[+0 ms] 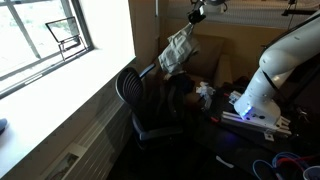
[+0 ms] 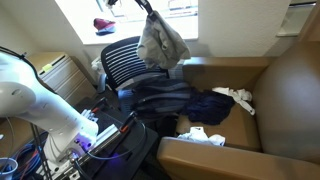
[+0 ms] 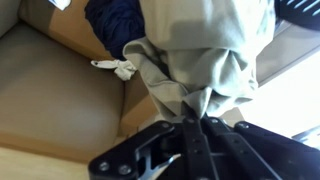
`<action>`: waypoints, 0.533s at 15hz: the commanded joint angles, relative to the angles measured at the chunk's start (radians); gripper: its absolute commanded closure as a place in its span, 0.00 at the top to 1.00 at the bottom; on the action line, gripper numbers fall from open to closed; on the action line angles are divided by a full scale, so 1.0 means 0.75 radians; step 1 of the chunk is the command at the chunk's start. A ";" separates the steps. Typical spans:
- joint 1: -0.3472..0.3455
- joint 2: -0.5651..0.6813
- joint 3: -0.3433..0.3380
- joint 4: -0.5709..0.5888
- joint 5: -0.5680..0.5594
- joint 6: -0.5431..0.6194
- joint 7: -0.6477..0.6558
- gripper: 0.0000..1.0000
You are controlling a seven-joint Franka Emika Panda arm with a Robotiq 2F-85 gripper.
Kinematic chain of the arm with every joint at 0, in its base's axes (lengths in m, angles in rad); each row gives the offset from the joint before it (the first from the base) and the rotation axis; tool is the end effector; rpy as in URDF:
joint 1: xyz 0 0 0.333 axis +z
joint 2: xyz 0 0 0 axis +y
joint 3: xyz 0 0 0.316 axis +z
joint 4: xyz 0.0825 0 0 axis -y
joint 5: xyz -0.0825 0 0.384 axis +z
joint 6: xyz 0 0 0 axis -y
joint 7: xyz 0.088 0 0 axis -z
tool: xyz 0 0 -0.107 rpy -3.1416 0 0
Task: Remove the clothing from the left armrest of the black chair and place it on the sofa
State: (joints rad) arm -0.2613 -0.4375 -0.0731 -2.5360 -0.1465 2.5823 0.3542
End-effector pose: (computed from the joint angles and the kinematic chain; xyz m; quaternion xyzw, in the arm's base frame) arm 0.4178 -0.1439 0.4777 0.9291 -0.2794 0.2396 0.0344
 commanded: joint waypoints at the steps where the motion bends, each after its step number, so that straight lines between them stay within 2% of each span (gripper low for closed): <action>1: -0.175 0.182 -0.078 0.173 -0.048 0.140 0.032 0.01; 3: -0.284 0.341 -0.097 0.272 -0.112 0.184 0.120 0.01; 4: -0.203 0.164 -0.106 0.154 -0.053 0.128 0.033 0.03; 7: -0.249 0.317 -0.146 0.241 -0.092 0.169 0.078 0.03; 8: -0.154 0.260 -0.205 0.182 0.136 0.197 -0.120 0.01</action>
State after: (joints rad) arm -0.4681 -0.1830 -0.1596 -2.3473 -0.2098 2.7123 0.4167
